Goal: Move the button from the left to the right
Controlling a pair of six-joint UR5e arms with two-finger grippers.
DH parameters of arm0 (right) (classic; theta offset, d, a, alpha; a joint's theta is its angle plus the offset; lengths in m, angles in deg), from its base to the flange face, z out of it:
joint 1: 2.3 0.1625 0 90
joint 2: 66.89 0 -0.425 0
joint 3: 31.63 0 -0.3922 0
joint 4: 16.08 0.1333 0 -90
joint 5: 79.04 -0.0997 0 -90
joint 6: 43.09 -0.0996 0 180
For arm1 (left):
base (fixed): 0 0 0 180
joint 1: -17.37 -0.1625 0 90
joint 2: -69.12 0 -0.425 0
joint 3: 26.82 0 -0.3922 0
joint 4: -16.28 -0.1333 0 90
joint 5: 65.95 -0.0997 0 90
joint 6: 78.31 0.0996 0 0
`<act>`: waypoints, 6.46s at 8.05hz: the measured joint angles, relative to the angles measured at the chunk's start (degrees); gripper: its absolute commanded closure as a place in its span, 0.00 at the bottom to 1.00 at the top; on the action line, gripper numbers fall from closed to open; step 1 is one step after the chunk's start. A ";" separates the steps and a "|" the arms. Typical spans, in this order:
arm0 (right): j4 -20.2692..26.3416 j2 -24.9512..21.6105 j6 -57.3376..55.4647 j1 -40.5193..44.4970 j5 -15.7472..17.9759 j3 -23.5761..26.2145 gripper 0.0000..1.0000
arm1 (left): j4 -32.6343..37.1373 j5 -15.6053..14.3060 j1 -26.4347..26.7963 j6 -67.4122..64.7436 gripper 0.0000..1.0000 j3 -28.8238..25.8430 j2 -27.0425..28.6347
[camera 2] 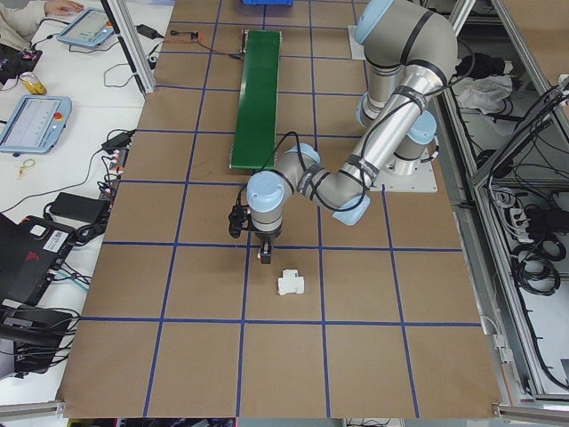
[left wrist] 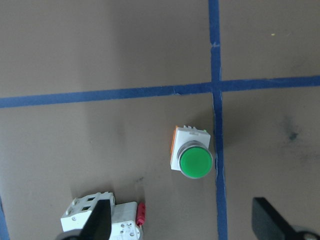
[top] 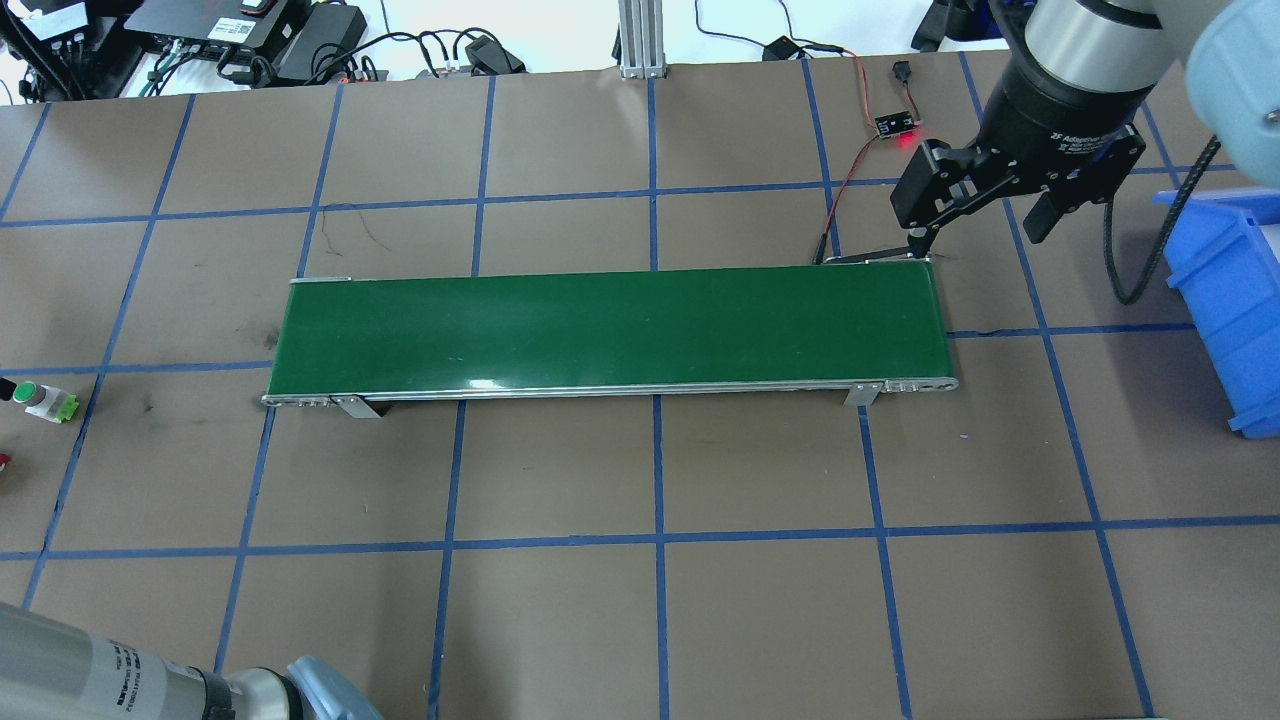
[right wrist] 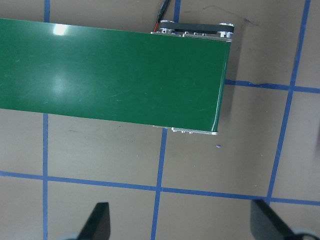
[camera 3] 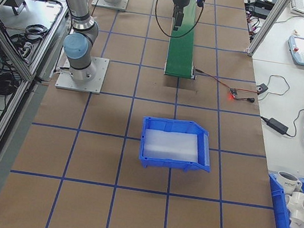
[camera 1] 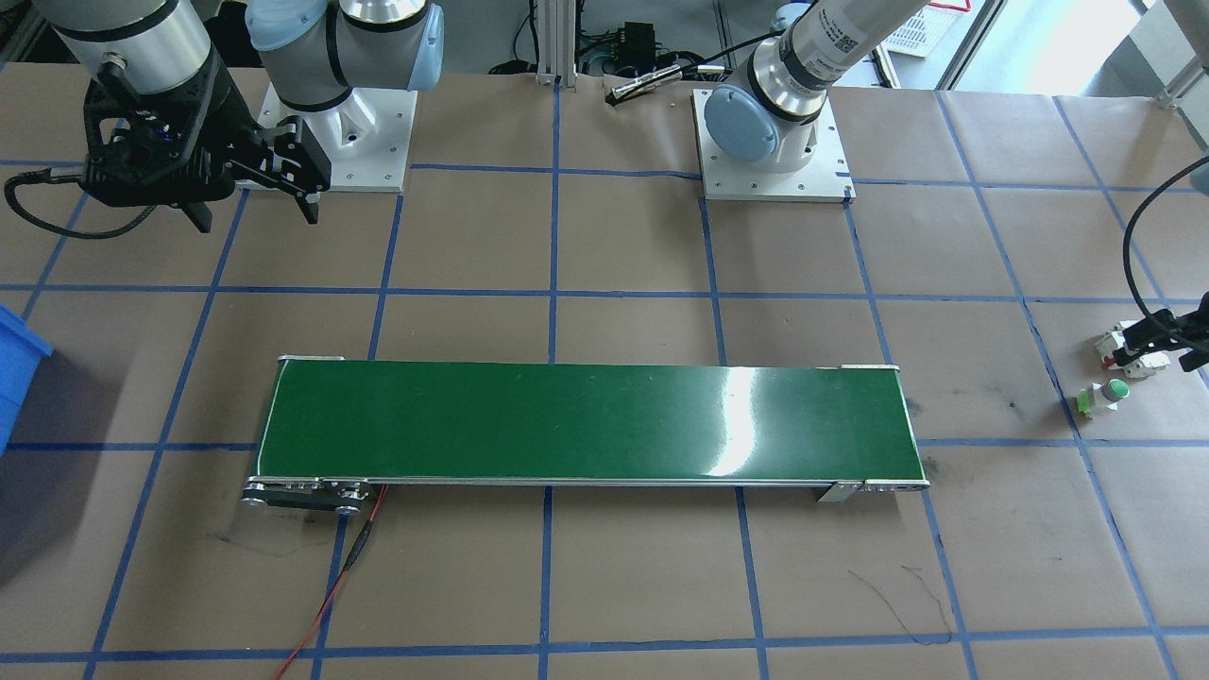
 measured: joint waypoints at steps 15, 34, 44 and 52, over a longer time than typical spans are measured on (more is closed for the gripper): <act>-0.07 0.10 0.10 -0.06 0.16 0.00 0.00 | -0.89 0.15 0.66 2.55 0.45 -0.28 7.95; -0.05 0.10 0.21 -0.06 0.16 0.02 0.00 | 7.43 0.55 26.19 -19.33 1.00 0.16 -14.79; -0.08 0.16 0.27 -0.13 0.18 -0.04 0.00 | -0.46 0.72 32.83 -27.59 1.00 13.98 -11.35; -0.12 0.10 0.31 -0.15 0.20 -0.04 0.00 | -0.40 0.70 32.83 -27.53 0.00 14.00 -9.54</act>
